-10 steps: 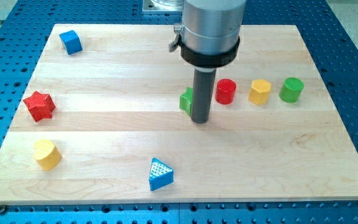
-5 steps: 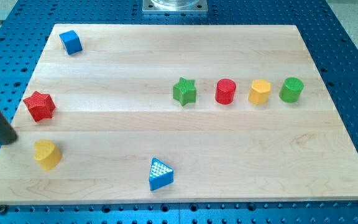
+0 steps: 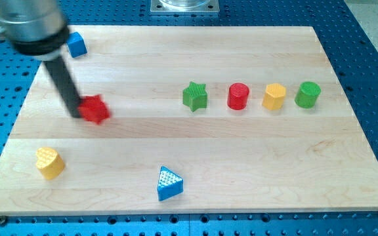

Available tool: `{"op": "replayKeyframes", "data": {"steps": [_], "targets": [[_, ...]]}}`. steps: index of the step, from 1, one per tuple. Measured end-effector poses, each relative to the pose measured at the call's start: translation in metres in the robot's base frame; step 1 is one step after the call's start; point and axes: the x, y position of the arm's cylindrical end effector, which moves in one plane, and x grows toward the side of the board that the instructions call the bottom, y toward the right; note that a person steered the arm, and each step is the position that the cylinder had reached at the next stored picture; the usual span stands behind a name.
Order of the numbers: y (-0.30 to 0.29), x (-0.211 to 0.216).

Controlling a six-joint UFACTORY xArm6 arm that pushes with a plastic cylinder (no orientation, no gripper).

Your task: Place the red star horizontally to the green star

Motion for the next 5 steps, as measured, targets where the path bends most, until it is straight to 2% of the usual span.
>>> {"op": "replayKeyframes", "data": {"steps": [1,2,3,5], "targets": [[-0.045,0.011],[-0.018,0.033],[0.034,0.015],[0.072,-0.015]]}}
